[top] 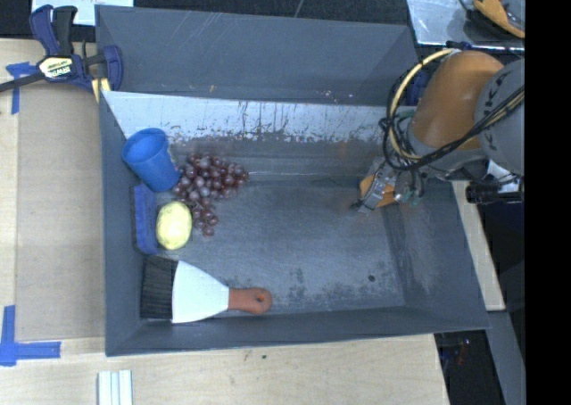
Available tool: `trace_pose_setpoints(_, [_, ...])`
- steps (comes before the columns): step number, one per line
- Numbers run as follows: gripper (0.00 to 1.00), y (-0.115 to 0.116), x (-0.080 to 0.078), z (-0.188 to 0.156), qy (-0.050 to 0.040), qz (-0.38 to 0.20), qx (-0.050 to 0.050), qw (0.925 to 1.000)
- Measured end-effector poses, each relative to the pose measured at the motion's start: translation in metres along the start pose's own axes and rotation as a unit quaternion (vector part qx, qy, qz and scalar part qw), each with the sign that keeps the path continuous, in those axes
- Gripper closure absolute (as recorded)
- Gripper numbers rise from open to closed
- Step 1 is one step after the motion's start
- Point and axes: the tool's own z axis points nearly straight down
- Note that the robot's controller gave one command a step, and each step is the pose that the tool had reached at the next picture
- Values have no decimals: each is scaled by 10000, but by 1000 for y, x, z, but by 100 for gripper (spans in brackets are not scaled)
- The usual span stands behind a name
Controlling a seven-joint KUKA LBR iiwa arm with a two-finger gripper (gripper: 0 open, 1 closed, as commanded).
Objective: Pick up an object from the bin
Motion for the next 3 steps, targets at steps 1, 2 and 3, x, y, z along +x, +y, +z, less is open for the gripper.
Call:
trace_pose_setpoints(1, [100,-2,0,-10,-15,-9,19,10000])
trace_pose_setpoints(2, [100,-3,-2,-20,-43,-1,21,10000])
trace_pose_setpoints(3, [100,-3,-2,-27,-51,-5,20,10000])
